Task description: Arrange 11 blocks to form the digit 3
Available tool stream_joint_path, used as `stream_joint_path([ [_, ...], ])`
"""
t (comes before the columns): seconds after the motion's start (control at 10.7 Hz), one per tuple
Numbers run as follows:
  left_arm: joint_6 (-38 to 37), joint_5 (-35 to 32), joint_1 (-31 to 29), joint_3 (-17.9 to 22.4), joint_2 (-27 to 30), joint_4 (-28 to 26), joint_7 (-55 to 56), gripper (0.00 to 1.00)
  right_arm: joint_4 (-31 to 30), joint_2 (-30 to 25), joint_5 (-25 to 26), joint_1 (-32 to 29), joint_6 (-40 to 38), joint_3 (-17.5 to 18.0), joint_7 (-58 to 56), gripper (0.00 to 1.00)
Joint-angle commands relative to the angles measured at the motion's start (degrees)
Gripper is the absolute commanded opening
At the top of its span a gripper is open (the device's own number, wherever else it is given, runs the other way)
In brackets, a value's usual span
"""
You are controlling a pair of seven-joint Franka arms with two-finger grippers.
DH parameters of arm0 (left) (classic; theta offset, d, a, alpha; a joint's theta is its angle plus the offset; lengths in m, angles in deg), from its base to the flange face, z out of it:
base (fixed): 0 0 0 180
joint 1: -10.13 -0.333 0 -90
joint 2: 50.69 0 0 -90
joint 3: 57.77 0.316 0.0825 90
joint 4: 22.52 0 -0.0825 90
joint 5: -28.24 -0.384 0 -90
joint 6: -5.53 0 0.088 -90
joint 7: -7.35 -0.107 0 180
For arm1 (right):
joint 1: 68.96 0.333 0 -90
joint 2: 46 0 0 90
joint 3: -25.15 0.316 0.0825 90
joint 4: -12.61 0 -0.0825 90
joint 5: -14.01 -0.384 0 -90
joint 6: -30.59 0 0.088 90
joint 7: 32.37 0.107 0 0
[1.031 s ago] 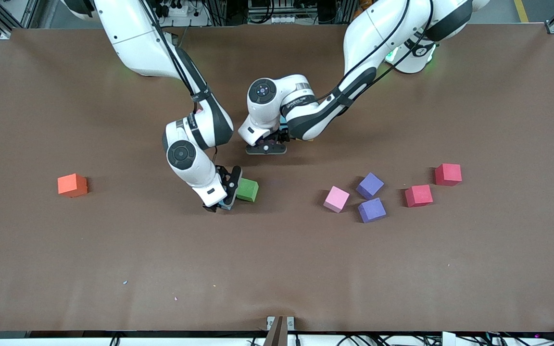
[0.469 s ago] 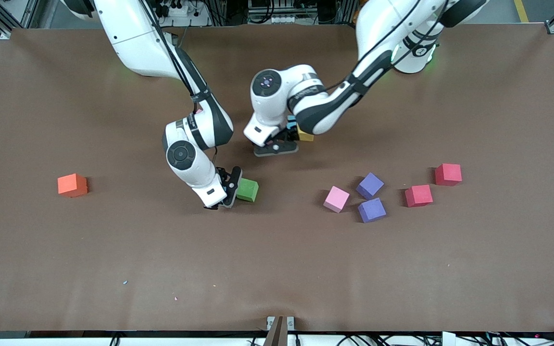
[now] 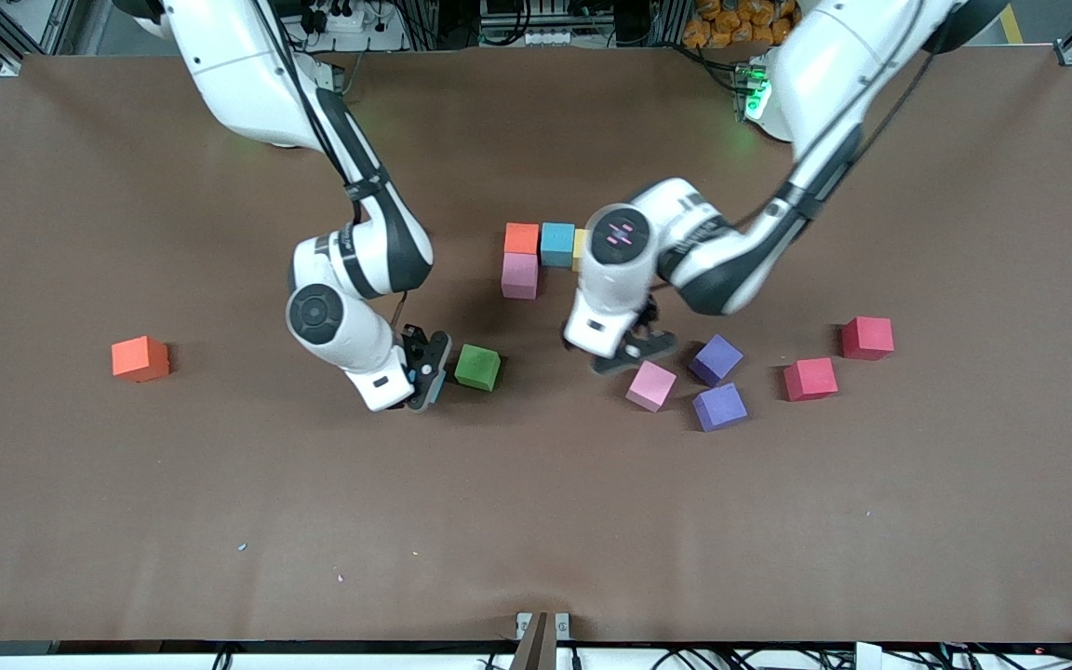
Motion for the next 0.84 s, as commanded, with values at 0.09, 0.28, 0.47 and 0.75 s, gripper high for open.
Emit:
stream_joint_path([
  [0.09, -1.4, 1.4, -5.7, -0.2, 3.3, -0.5, 1.6, 1.0, -1.2, -5.2, -1.6, -0.1, -5.9, -0.2, 9.6, 0.0],
  [0.28, -2.7, 1.0, -8.0, -0.1, 3.2, -0.4, 1.7, 1.0, -2.2, -7.8, -1.6, 0.4, -8.0, -0.2, 19.6, 0.0],
  [0.47, -4.5, 1.7, -10.2, -0.1, 3.2, -0.3, 1.9, 1.0, -2.6, -10.2, -1.5, 1.4, -10.8, -0.2, 32.6, 0.0],
  [0.75, -7.8, 2.1, -10.8, -0.2, 3.3, -0.3, 1.9, 1.0, -2.6, -11.8, -0.4, 6.0, -11.7, -0.3, 51.4, 0.0],
])
